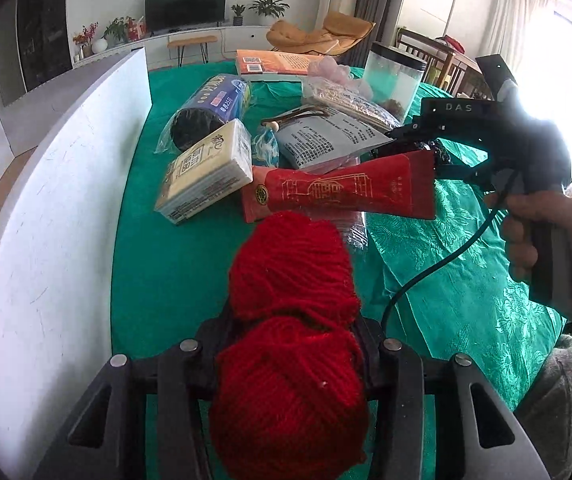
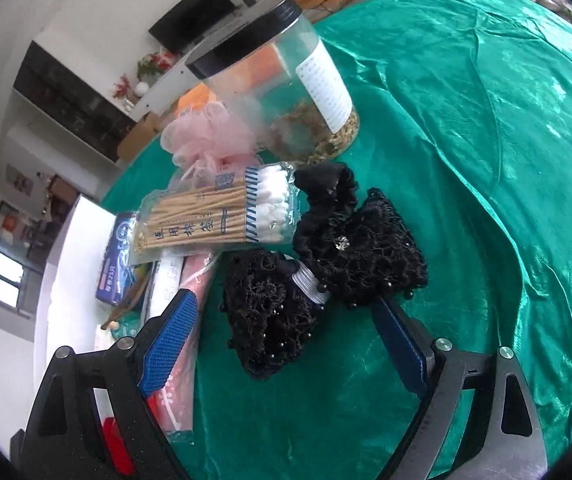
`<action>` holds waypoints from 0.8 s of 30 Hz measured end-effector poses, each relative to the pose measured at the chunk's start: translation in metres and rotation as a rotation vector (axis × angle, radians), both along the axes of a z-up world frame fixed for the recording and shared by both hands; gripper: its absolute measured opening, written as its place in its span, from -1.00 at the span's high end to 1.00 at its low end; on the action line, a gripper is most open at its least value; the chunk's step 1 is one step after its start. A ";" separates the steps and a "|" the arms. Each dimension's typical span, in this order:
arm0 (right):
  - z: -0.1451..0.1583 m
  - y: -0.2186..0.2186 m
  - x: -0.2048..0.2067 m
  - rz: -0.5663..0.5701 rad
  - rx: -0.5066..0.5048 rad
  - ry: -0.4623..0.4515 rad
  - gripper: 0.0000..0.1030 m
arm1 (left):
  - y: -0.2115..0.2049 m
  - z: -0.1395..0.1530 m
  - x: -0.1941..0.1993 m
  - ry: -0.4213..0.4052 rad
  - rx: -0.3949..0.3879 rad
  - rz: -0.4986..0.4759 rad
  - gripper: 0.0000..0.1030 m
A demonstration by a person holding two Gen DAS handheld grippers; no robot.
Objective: Organize soft objects
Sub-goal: 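Grasp the hair nets with the right tool while the left tool carries the yarn into the white box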
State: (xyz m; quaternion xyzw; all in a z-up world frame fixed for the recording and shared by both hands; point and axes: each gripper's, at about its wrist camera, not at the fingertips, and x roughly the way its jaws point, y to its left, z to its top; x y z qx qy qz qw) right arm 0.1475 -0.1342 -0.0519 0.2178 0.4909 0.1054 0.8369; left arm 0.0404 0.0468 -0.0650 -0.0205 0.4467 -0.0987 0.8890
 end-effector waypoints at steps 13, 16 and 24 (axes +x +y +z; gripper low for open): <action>0.053 -0.030 -0.077 -0.013 -0.164 -0.188 0.39 | 0.016 0.055 -0.028 -0.098 -0.148 -0.020 0.09; 0.073 -0.021 -0.095 0.025 -0.158 -0.236 0.39 | 0.030 0.075 -0.038 -0.128 -0.169 -0.002 0.09; 0.133 0.038 -0.127 0.181 -0.117 -0.369 0.39 | 0.096 0.118 -0.064 -0.214 -0.182 0.106 0.09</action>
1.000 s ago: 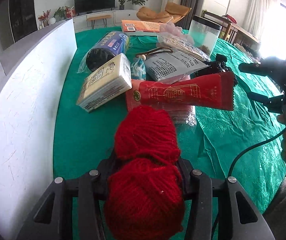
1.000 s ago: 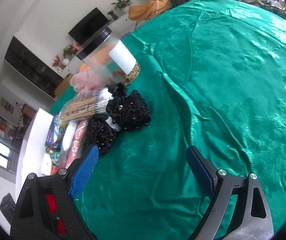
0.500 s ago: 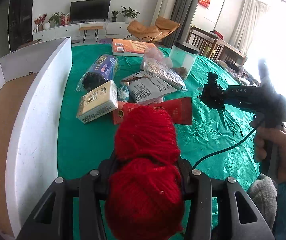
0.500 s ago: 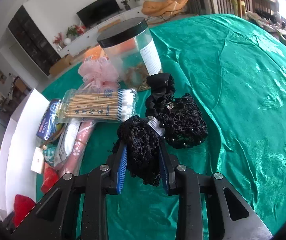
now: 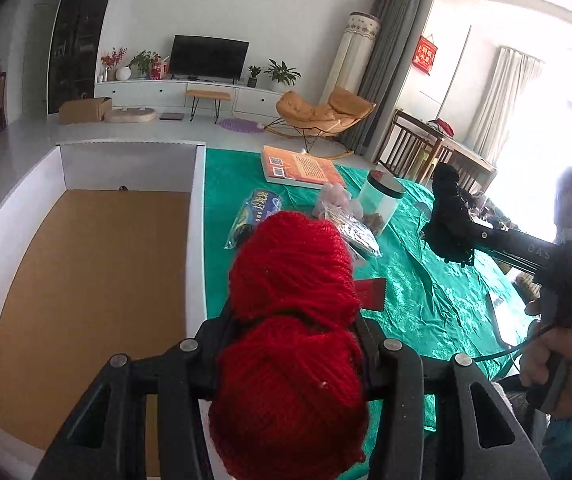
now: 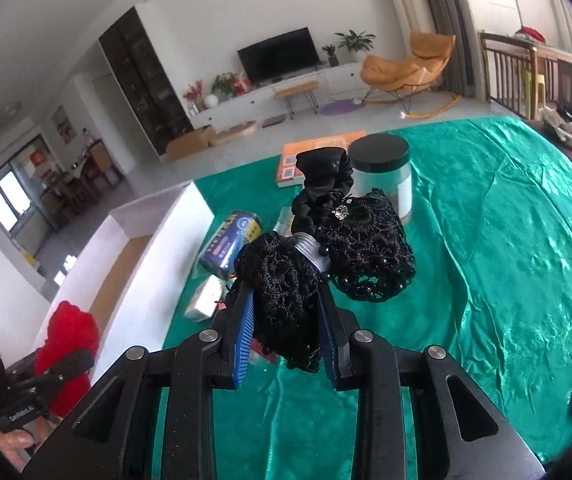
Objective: Organize soft objects
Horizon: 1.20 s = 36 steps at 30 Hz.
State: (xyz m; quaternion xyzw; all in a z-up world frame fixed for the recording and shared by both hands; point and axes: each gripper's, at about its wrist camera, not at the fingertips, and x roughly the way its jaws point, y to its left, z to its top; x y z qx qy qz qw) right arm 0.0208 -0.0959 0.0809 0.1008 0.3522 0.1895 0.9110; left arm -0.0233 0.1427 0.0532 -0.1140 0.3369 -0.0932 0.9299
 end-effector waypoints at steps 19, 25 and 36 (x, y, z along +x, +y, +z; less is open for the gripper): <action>-0.007 0.218 -0.015 0.498 0.019 0.022 -0.54 | 0.144 -0.048 -0.036 0.130 0.093 0.478 -1.00; -0.036 0.133 -0.010 0.237 -0.168 -0.056 -0.56 | 0.068 -0.032 -0.013 0.050 0.044 0.264 -1.00; -0.125 -0.024 0.020 -0.204 -0.355 0.083 -0.56 | -0.102 -0.080 0.052 0.164 0.117 -0.089 -1.00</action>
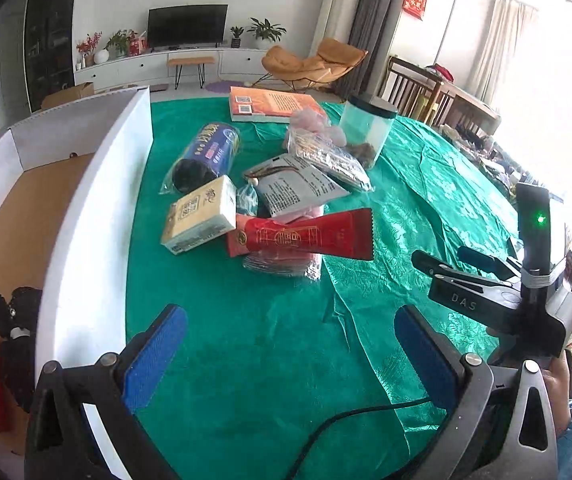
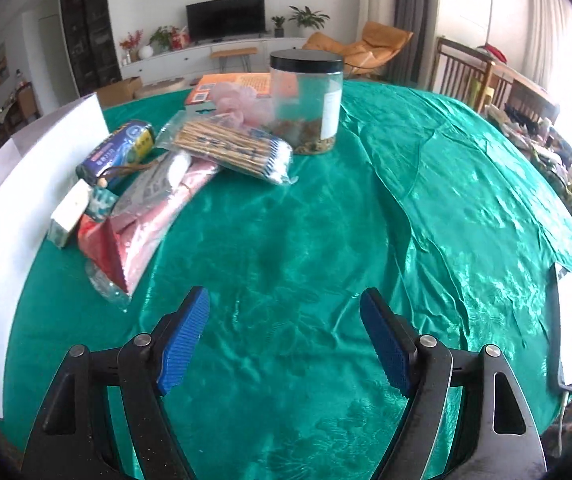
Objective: Organize soft objects
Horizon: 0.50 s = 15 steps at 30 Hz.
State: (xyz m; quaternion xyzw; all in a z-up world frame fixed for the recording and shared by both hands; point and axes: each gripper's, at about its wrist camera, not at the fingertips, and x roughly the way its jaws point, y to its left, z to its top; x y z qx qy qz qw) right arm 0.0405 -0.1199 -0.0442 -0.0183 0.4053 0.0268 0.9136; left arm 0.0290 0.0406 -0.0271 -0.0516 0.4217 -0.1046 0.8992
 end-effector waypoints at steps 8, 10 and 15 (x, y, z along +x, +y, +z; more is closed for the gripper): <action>-0.007 -0.022 0.000 -0.067 0.068 -0.025 -0.56 | -0.002 -0.050 0.034 0.071 0.062 0.072 -1.00; -0.009 -0.023 0.002 -0.071 0.077 -0.018 -0.56 | -0.001 -0.052 0.037 0.069 0.066 0.075 -1.00; -0.010 -0.024 0.003 -0.085 0.084 -0.020 -0.56 | 0.001 -0.055 0.042 0.067 0.078 0.072 -1.00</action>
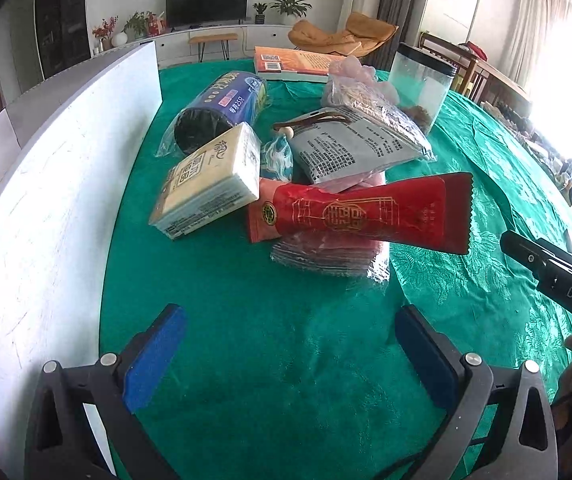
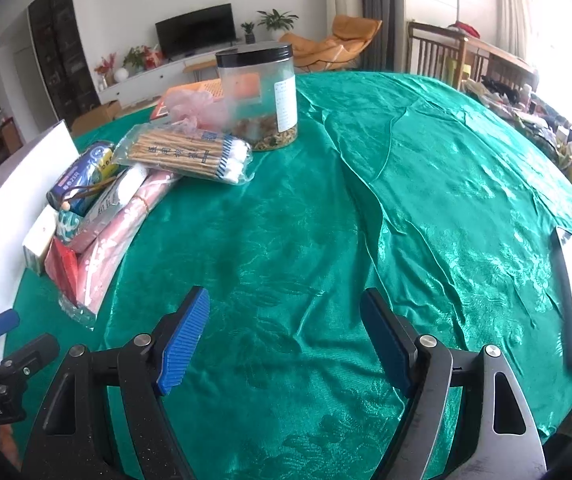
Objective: Organize soft objects
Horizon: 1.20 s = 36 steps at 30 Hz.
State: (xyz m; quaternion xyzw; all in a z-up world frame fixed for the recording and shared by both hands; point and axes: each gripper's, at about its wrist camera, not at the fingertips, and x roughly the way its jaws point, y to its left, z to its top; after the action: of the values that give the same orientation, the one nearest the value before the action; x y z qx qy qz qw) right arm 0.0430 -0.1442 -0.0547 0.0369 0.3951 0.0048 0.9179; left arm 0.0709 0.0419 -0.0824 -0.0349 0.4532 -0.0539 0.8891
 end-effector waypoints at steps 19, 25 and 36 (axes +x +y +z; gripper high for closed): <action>-0.020 0.000 0.009 -0.007 0.000 0.108 -0.56 | 0.003 -0.017 0.015 0.012 0.083 0.013 -1.00; -0.020 0.003 0.008 -0.006 -0.019 0.110 -0.64 | 0.000 -0.017 0.017 0.014 0.099 0.009 -1.00; -0.025 0.013 0.008 0.007 -0.069 0.110 -0.80 | 0.000 -0.017 0.017 0.014 0.099 0.009 -1.00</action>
State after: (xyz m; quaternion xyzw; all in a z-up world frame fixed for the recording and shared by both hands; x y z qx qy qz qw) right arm 0.0505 -0.1310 -0.0792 0.0040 0.4449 -0.0078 0.8955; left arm 0.0876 0.0419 -0.0997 0.0067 0.4615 -0.0272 0.8867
